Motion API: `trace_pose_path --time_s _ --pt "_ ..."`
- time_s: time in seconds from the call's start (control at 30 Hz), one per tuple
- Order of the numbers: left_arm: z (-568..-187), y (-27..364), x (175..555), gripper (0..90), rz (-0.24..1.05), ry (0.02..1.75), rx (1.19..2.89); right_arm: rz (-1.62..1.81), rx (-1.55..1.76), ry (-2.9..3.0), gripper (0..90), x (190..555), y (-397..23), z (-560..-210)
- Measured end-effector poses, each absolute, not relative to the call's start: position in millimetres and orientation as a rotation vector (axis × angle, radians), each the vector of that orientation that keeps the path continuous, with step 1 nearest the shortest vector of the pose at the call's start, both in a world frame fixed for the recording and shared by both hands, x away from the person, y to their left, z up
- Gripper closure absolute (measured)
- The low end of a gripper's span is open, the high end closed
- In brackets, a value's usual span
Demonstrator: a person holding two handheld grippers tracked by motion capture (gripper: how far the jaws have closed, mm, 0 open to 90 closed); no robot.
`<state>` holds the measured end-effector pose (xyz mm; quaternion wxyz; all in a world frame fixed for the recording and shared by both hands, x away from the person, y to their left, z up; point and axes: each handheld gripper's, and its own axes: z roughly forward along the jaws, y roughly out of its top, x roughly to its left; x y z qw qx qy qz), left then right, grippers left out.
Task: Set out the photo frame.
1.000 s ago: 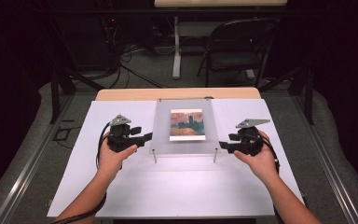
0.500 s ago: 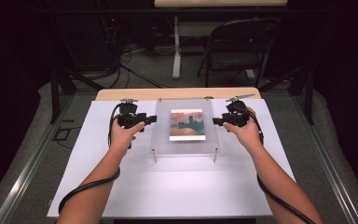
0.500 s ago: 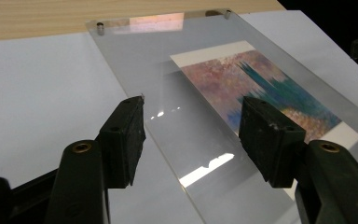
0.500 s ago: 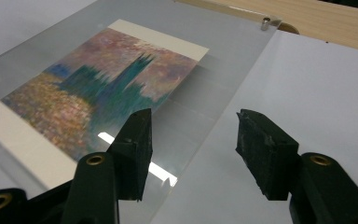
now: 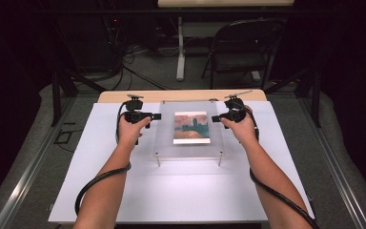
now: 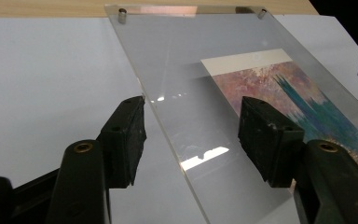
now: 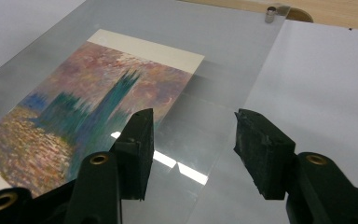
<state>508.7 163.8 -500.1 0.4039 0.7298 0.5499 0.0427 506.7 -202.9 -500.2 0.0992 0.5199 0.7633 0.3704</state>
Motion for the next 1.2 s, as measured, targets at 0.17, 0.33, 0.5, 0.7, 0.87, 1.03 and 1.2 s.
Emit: trace_pose_path --time_s 0.17,0.33,0.5,0.7,0.87,1.03,1.2 --pt "-511 155 513 41.0 0.102 1.412 1.874 1.111 1.561 2.263 45.6 511 -201 -504" --pt "-519 149 515 40.2 0.061 1.408 1.886 1.1 1.61 2.282 44.1 513 -202 -512" --pt "-525 146 516 37.5 0.048 1.429 1.885 1.141 1.681 2.292 43.2 515 -203 -517" --pt "-527 145 517 36.1 0.007 1.422 1.877 1.127 1.69 2.297 39.3 515 -201 -519" --pt "-530 144 519 34.5 -0.006 1.438 1.875 1.134 1.703 2.294 38.8 516 -202 -523" --pt "-535 145 520 33.8 -0.048 1.454 1.849 1.162 1.742 2.288 38.2 518 -204 -528" --pt "-536 145 521 34.7 -0.078 1.463 1.838 1.199 1.786 2.277 37.1 520 -206 -531"
